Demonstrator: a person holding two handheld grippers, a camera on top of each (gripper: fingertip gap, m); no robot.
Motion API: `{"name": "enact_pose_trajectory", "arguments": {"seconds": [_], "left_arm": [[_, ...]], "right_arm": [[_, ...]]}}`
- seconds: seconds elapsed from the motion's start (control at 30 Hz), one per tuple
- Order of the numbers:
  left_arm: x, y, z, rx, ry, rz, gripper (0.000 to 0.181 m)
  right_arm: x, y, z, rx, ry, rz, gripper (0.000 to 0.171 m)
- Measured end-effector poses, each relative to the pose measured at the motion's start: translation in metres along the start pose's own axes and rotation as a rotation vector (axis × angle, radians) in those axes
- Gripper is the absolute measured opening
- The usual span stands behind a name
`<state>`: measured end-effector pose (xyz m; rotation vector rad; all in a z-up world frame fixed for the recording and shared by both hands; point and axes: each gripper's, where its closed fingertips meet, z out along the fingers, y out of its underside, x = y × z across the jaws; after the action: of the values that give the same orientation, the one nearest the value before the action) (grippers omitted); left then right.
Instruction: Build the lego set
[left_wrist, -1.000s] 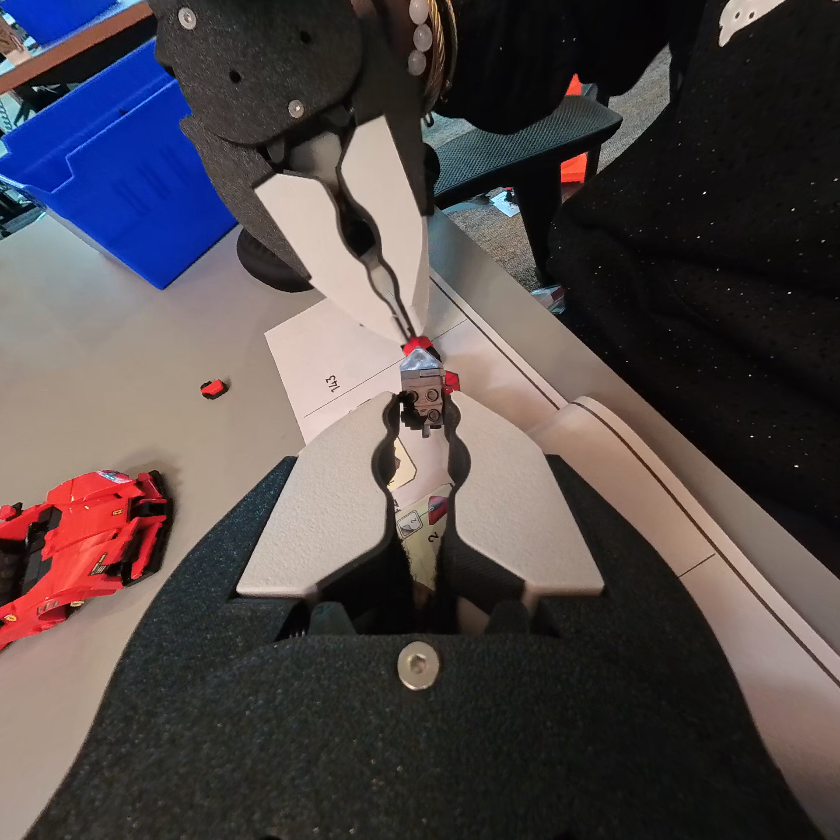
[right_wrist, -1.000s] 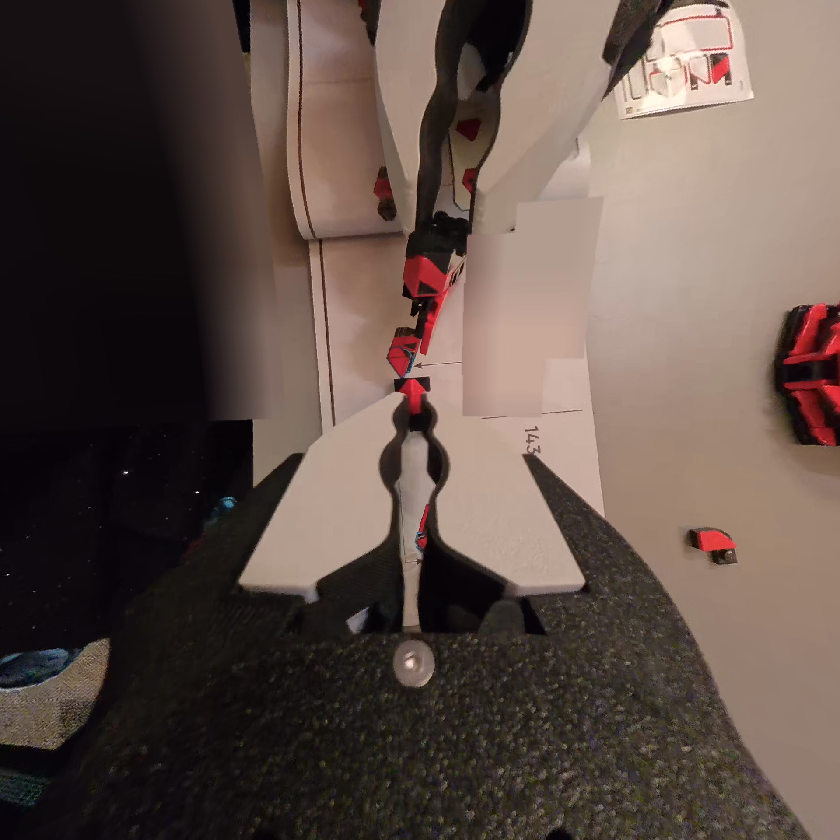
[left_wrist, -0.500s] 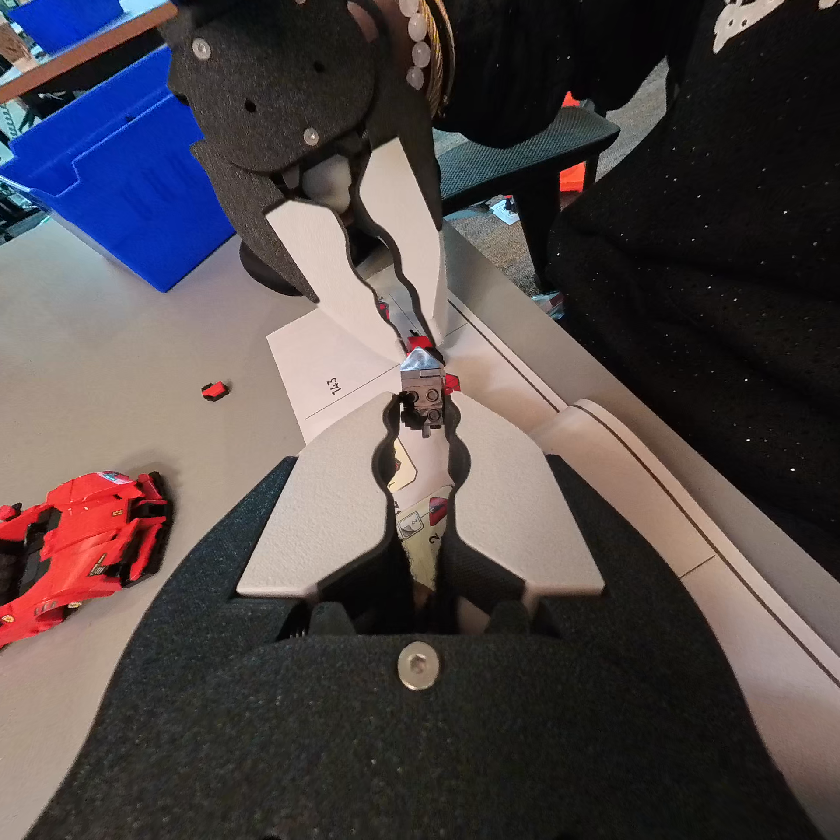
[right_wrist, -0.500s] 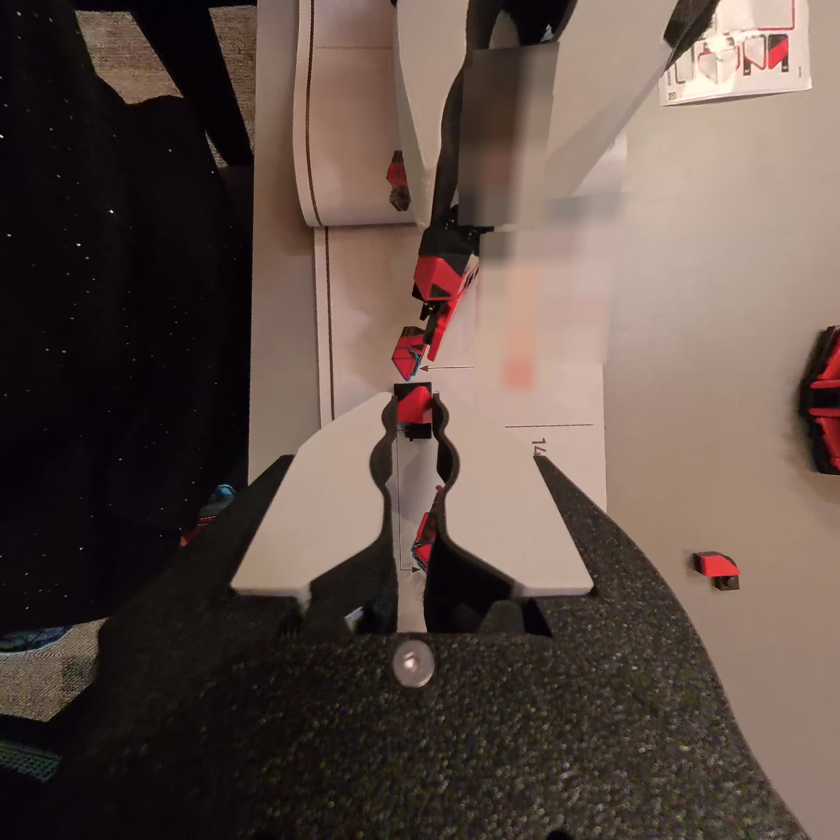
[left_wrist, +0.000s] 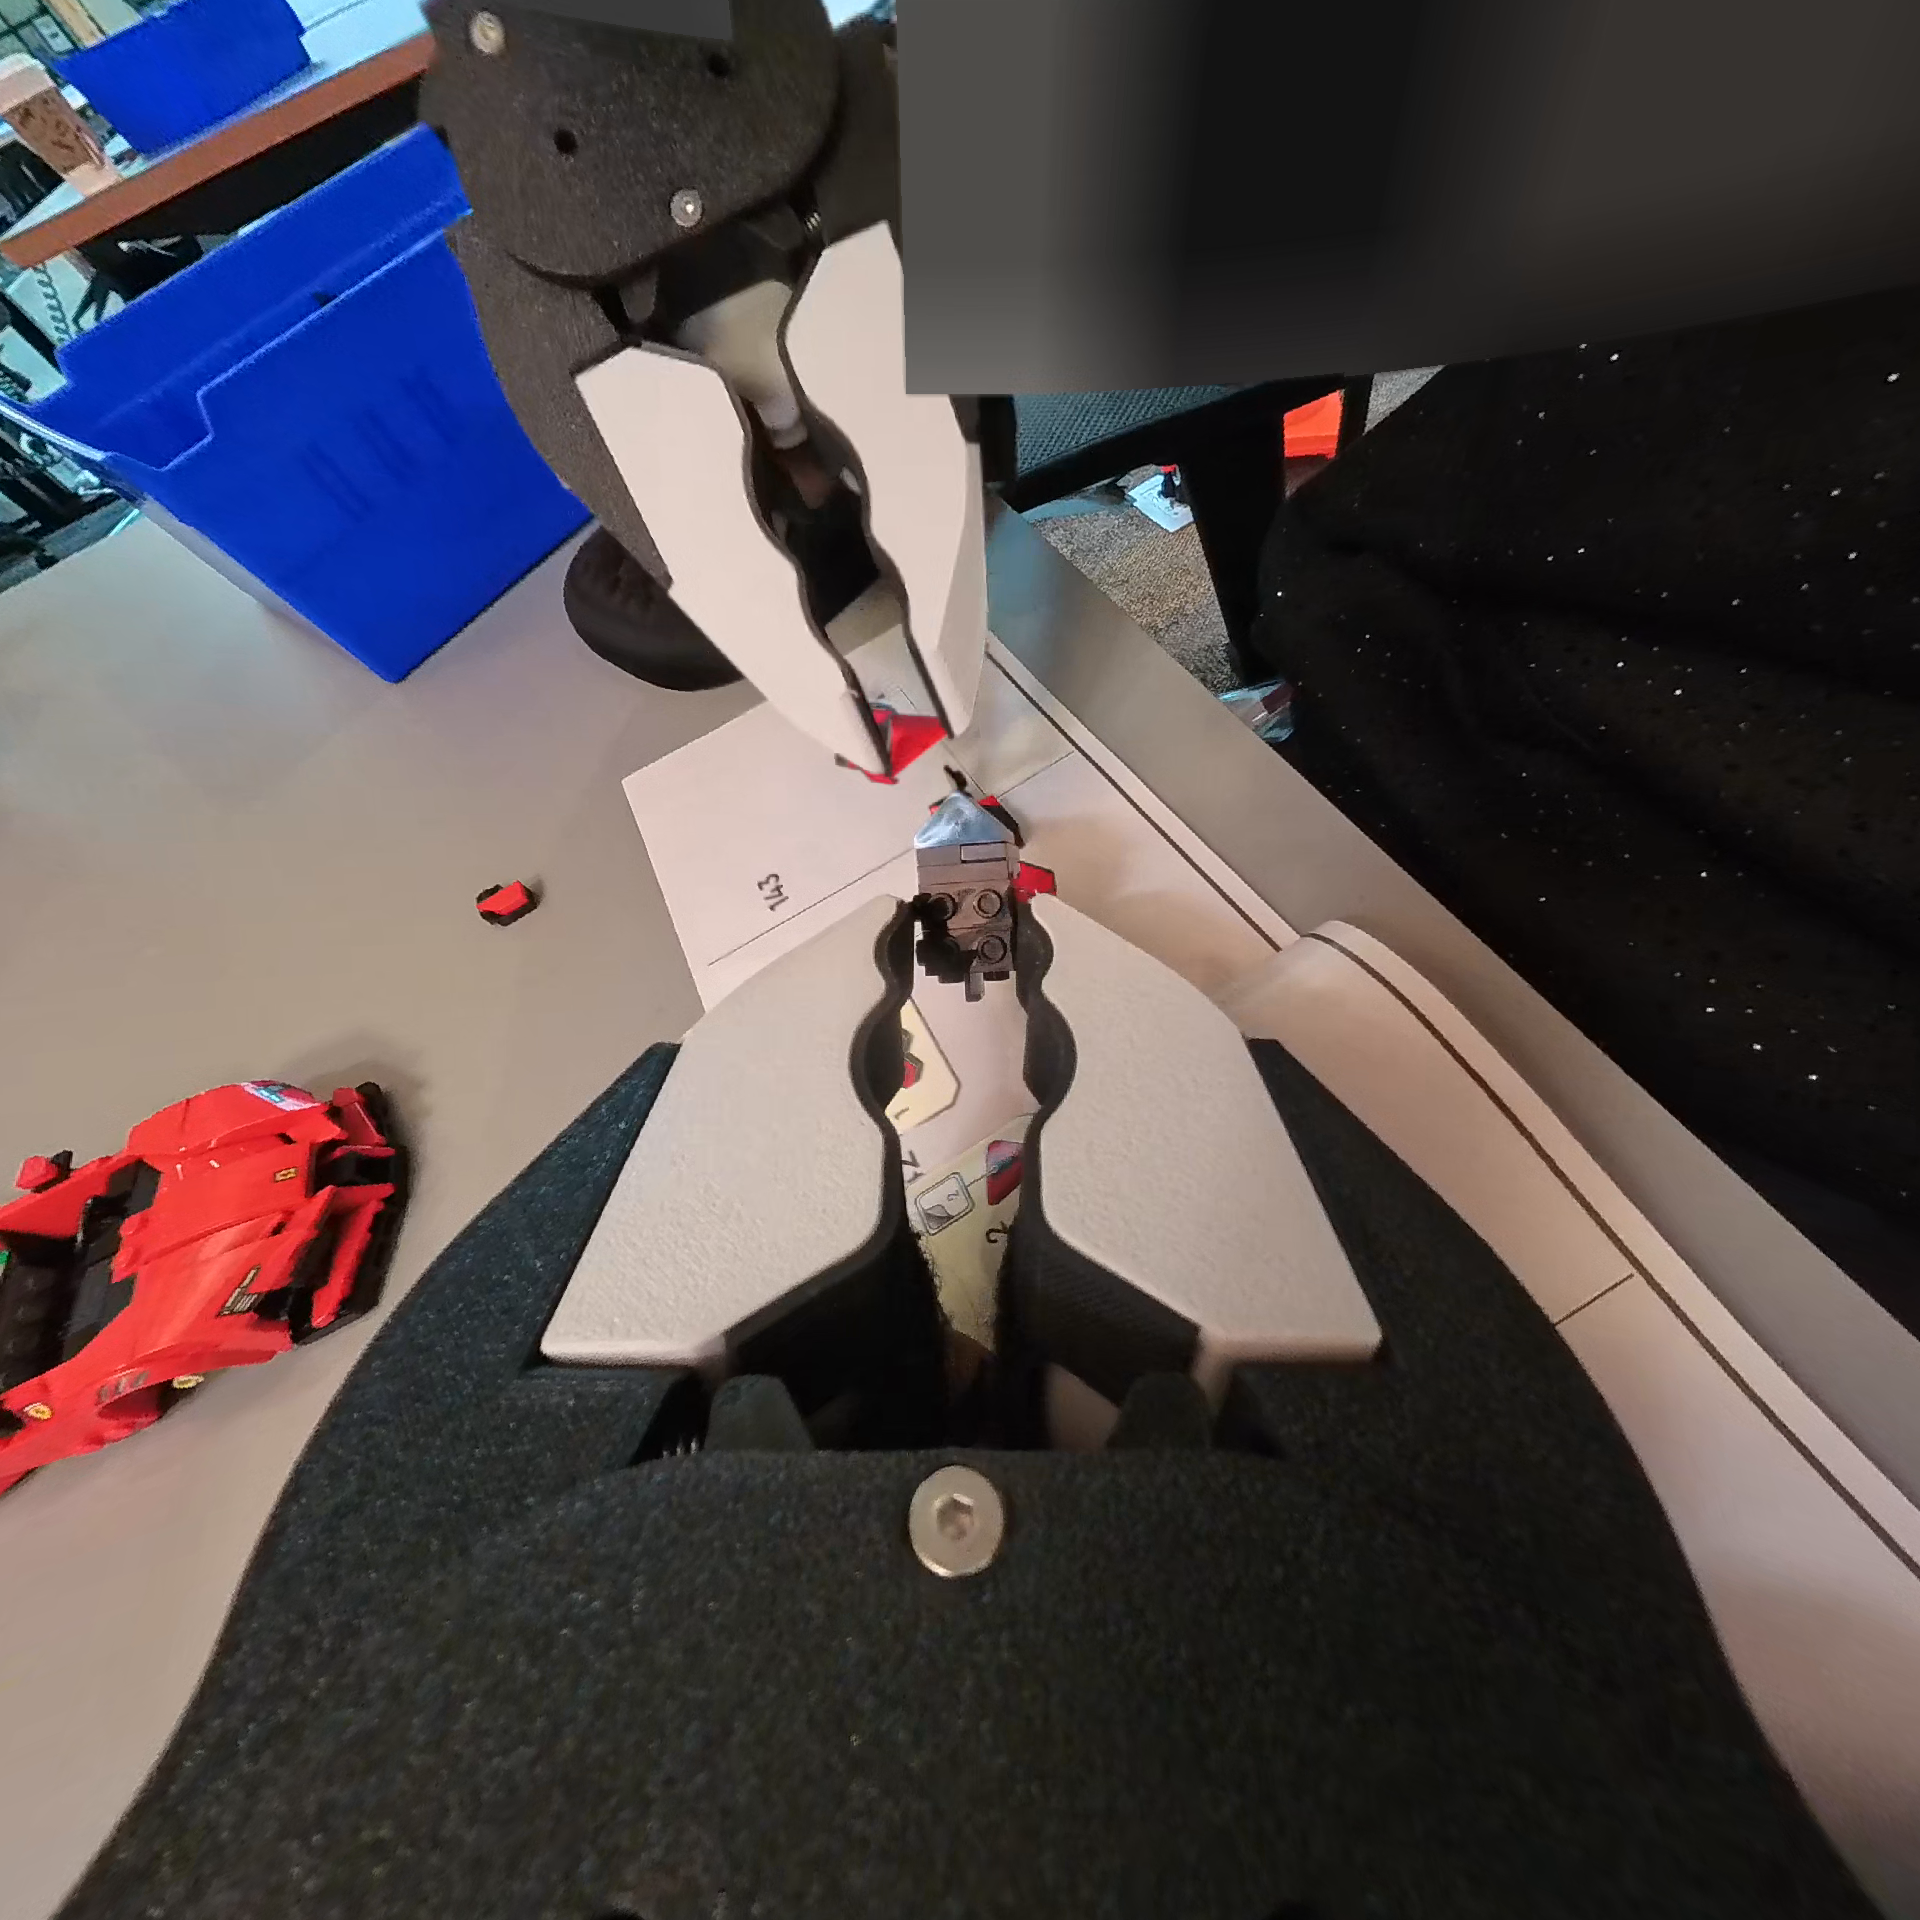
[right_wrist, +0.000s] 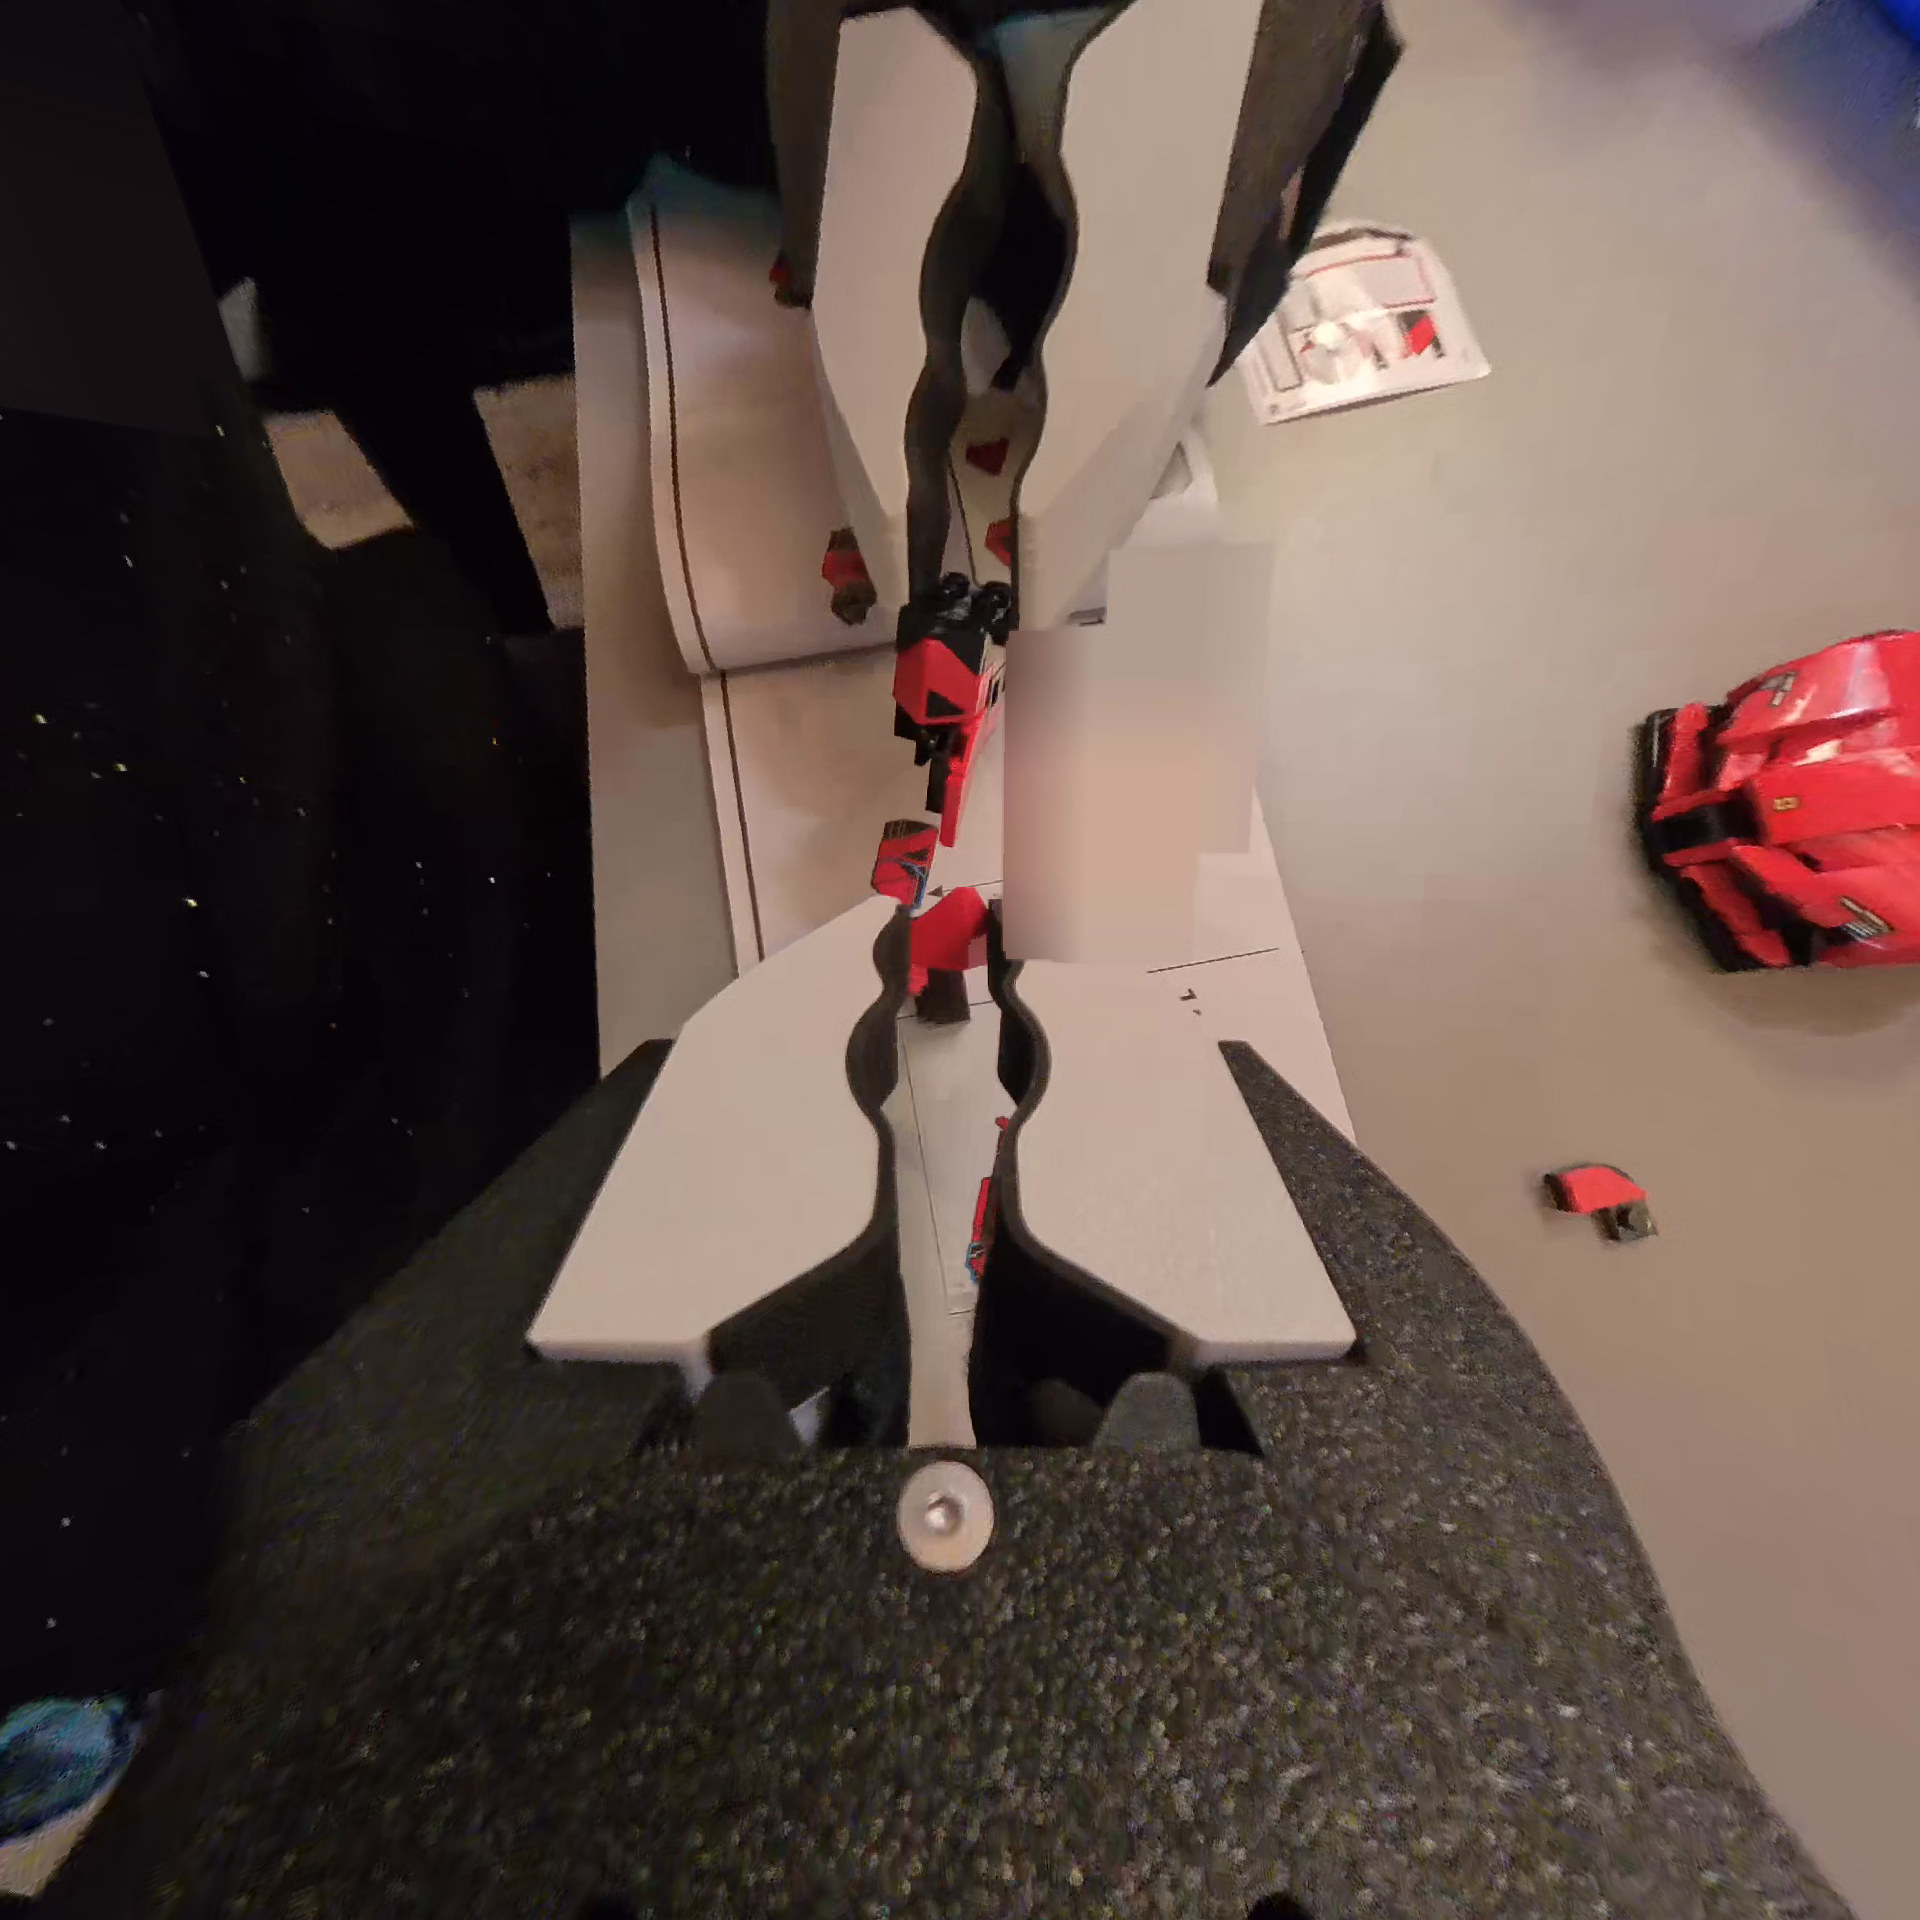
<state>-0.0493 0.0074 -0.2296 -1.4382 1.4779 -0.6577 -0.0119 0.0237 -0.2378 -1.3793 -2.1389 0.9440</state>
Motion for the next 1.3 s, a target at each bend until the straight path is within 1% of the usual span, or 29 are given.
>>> {"name": "enact_pose_trajectory", "arguments": {"seconds": [0.1,0.23,0.4,0.57,0.67,0.77,0.93,1.03,1.2,1.3], "left_arm": [[-0.002,-0.001,-0.001,0.006,-0.010,-0.001,0.018],[-0.005,0.000,-0.002,0.002,-0.028,-0.004,0.018],[-0.005,0.001,-0.001,0.004,-0.025,-0.014,0.018],[-0.003,0.002,0.001,-0.010,-0.018,-0.005,0.018],[-0.003,0.003,0.003,-0.024,-0.021,-0.001,0.018],[-0.005,0.009,0.008,-0.071,-0.029,-0.006,0.018],[-0.010,0.011,0.018,-0.113,-0.051,-0.022,0.018],[-0.011,0.010,0.021,-0.120,-0.049,-0.018,0.018],[-0.019,0.009,0.017,-0.109,-0.109,0.000,0.019],[-0.022,0.006,0.016,-0.098,-0.126,0.008,0.018]], "right_arm": [[-0.004,0.002,-0.007,0.044,0.011,0.055,0.014],[-0.014,0.018,-0.013,0.029,0.003,0.129,0.014],[-0.032,0.032,0.002,-0.037,-0.081,0.177,0.014],[-0.023,0.033,0.013,-0.070,-0.075,0.184,0.014],[-0.008,0.034,0.012,-0.082,-0.026,0.176,0.014],[0.001,0.034,0.010,-0.080,-0.008,0.180,0.014],[-0.006,0.024,0.007,-0.021,-0.049,0.210,0.014],[-0.008,0.030,0.009,-0.052,-0.039,0.220,0.014],[-0.005,0.034,0.005,-0.043,-0.011,0.230,0.014],[-0.007,0.031,0.001,-0.015,-0.021,0.212,0.014]]}}
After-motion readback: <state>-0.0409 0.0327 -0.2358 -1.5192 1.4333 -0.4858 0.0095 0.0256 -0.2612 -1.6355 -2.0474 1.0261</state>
